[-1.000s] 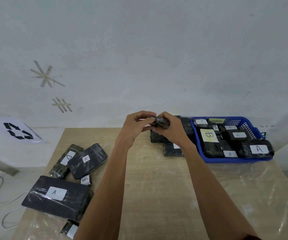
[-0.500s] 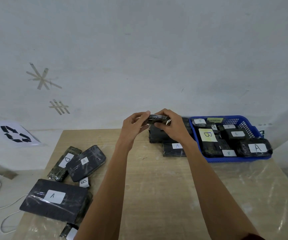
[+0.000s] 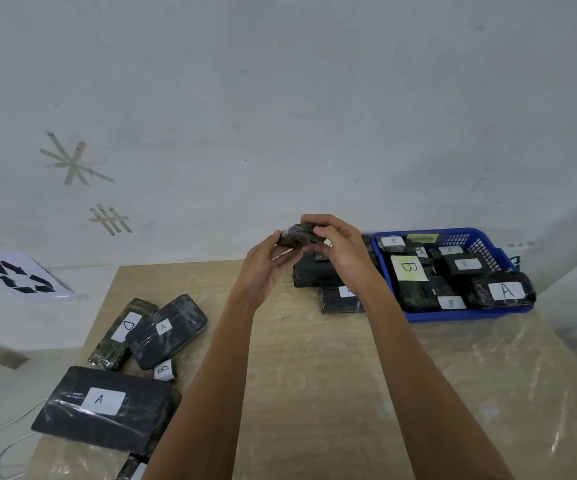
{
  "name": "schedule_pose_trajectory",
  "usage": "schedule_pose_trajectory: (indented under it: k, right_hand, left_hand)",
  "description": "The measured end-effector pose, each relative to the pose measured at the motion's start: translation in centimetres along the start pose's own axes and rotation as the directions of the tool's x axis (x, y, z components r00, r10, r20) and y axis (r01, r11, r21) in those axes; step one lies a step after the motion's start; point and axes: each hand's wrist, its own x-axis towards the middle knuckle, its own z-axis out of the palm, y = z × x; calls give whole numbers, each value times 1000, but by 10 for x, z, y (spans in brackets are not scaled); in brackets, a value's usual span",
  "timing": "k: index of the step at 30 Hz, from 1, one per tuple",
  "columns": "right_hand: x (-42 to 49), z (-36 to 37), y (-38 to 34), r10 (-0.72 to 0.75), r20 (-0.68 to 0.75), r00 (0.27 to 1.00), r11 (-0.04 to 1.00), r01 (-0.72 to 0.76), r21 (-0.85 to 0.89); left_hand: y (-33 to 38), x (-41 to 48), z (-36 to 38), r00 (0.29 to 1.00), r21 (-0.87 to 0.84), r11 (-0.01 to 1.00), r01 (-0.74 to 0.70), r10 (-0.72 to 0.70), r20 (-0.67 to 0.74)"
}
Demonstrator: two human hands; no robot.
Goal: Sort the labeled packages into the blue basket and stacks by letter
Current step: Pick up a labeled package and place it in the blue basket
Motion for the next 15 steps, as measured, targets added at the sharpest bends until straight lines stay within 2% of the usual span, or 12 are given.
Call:
schedule_pose_trajectory:
  k: [6,15]
  right_hand:
    - [-4,1,3,-16,-12,1000,994,15,-110]
    - [-4,0,1,-30,-33,999,992,26,-127]
  left_hand:
    - [-8,-6,-2,998,-54,998,11,-7,58]
    - [-7,-5,-3,999,-13,1000,1,-1,52]
